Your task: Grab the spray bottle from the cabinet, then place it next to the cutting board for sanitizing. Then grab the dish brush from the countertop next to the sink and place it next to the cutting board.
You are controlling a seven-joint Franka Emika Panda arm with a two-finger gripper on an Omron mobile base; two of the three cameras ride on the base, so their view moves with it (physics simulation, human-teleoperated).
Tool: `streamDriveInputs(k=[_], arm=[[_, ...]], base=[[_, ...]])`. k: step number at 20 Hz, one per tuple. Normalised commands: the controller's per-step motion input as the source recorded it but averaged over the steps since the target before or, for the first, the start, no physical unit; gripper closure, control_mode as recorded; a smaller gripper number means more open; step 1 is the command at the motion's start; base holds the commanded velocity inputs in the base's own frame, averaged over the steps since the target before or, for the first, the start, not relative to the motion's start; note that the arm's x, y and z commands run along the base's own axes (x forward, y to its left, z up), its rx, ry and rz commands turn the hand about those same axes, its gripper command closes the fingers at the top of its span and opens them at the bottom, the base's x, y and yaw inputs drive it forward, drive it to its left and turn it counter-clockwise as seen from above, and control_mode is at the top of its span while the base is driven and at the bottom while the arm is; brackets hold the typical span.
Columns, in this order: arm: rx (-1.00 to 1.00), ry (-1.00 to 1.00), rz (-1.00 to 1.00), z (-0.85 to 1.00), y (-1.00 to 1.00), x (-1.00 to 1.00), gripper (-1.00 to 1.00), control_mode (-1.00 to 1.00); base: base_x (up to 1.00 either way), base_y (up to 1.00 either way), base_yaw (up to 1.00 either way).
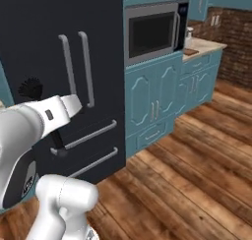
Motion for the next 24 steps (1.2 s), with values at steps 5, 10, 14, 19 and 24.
streamDriveInputs(k=[5,10,14,19,24], arm=[[0.00,0.00,0.00,0.00,0.00,0.00,1.00,1.00],[0.00,0.00,0.00,0.00,0.00,0.00,1.00,1.00],[0.00,0.00,0.00,0.00,0.00,0.00,1.00,1.00],[0.00,0.00,0.00,0.00,0.00,0.00,1.00,1.00],[0.00,0.00,0.00,0.00,0.00,0.00,1.00,1.00]], base=[[1.00,-1.00,0.24],[1.00,-1.00,0.43],[0.93,-1.00,0.48],[0.69,-1.00,0.46],[0.46,-1.00,0.28]])
